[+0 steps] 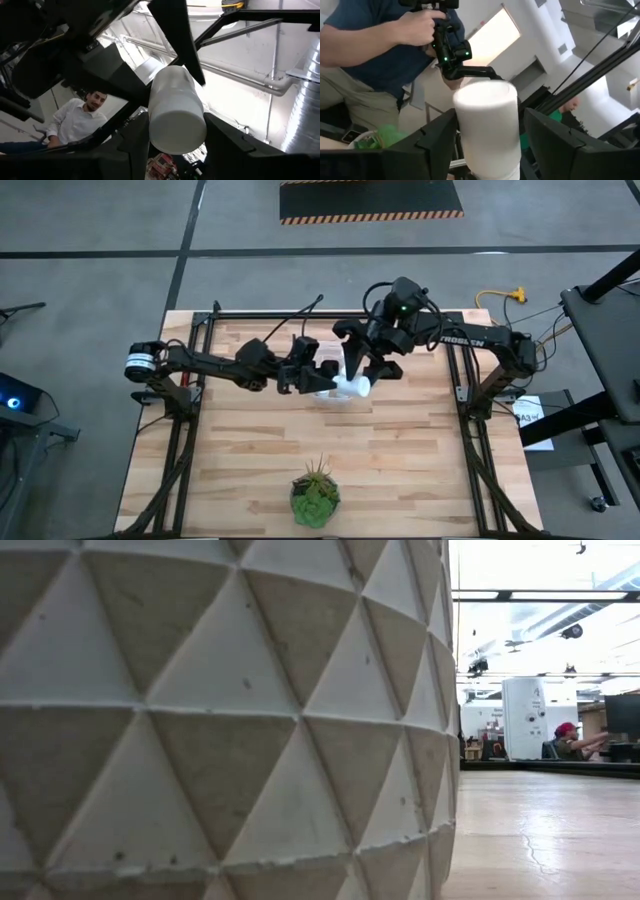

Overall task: Pick and place pill bottles into a basket
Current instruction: Put the white pill bottle into the transparent bin

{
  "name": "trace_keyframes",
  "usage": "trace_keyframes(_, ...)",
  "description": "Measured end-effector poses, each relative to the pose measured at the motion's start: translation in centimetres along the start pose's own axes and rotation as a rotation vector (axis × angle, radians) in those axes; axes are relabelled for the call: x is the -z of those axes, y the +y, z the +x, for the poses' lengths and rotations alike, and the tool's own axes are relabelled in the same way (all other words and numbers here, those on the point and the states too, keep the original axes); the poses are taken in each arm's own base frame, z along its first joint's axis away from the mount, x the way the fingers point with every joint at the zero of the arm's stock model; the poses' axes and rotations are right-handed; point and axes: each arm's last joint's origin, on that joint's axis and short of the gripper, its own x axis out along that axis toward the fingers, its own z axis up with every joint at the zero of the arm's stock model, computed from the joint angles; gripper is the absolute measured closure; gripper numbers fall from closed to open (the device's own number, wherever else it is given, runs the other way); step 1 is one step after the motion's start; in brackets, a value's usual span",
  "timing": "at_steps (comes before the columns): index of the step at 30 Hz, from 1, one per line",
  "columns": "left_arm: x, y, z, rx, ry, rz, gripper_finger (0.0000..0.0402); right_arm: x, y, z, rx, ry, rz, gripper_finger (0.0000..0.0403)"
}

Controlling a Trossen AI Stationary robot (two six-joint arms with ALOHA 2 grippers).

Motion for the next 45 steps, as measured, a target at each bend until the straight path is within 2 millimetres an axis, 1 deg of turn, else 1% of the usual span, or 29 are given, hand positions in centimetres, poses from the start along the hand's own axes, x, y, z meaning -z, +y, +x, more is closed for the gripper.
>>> trace_keyframes(4, 0.1, -0.2, -0.4, 0.009, -0.002, 0.034, 0.0257, -1.0, -0.3, -0.4, 0.010, 0.006, 0.042, 0.0184)
trace_keyframes(10, 0.5, -0.4, -1.1, -0.006, 0.016, 0.101, 0.0257, -2.7, -0.5, -1.7, 0.040, 0.030, 0.094, 0.0184)
trace_keyframes(14, 0.4, -1.3, -1.7, 0.006, 0.009, 0.176, 0.0257, -2.8, -0.5, -2.1, 0.050, 0.037, 0.163, 0.0184)
trace_keyframes(18, 0.7, -1.7, -2.6, -0.011, 0.016, 0.214, 0.0257, -3.0, -0.5, -2.3, 0.055, 0.039, 0.223, 0.0184)
trace_keyframes(23, 0.5, -3.1, -3.6, -0.004, 0.004, 0.292, 0.0257, -3.2, -0.3, -2.4, 0.067, 0.041, 0.278, 0.0184)
trace_keyframes(26, 0.7, -3.3, -4.1, -0.061, 0.038, 0.337, 0.0257, -3.3, -0.2, -2.4, 0.112, 0.051, 0.302, 0.0184)
trace_keyframes(28, 0.7, -3.6, -4.6, -0.130, 0.088, 0.379, 0.0257, -3.5, 0.0, -2.4, 0.136, 0.062, 0.328, 0.0184)
trace_keyframes(31, 0.6, -4.2, -5.2, -0.253, 0.128, 0.462, 0.0257, -3.2, 0.8, -2.5, 0.183, 0.107, 0.364, 0.0184)
trace_keyframes(33, 0.6, -4.4, -5.7, -0.340, 0.148, 0.524, 0.0257, -3.0, 1.6, -2.6, 0.245, 0.175, 0.382, 0.0184)
trace_keyframes(36, 0.4, -5.3, -6.6, -0.454, 0.173, 0.611, 0.0257, -3.5, 3.0, -2.6, 0.356, 0.318, 0.409, 0.0184)
trace_keyframes(38, 0.1, -6.3, -7.1, -0.502, 0.170, 0.681, 0.0257, -4.0, 3.8, -2.5, 0.412, 0.385, 0.432, 0.0184)
trace_keyframes(42, -0.2, -7.5, -8.0, -0.581, 0.159, 0.786, 0.0257, -4.1, 5.5, -1.7, 0.456, 0.407, 0.487, 0.0183)
trace_keyframes(45, -0.3, -7.7, -8.5, -0.650, 0.163, 0.858, 0.0257, -4.0, 7.1, -1.2, 0.502, 0.430, 0.530, 0.0183)
